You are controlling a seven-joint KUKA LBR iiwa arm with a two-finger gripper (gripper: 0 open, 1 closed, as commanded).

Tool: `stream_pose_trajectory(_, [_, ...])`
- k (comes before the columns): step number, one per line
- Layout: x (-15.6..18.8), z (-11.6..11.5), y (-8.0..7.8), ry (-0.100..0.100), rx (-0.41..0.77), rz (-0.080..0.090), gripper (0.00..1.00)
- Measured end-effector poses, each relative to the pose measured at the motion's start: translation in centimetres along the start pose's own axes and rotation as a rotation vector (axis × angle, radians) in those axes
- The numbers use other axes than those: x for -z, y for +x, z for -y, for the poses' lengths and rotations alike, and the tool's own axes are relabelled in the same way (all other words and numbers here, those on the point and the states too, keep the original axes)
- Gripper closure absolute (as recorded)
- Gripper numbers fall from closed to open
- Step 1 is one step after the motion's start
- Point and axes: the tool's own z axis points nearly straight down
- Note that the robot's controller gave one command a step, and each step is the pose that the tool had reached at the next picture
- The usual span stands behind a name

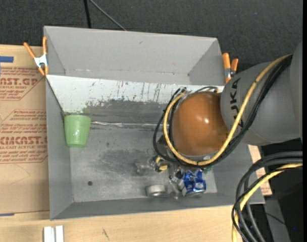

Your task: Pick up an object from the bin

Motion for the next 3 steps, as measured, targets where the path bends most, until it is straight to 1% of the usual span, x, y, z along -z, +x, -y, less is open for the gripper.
stream_pose_trajectory(1, [-3.2,0.1,0.0,0.006,0.140,0.006,0.00])
stream_pose_trajectory(2, [-3.0,0.2,0.0,0.007,0.138,0.006,1.00])
stream_pose_trajectory(3, [8.8,0.5,-3.0,0.011,0.128,0.010,1.00])
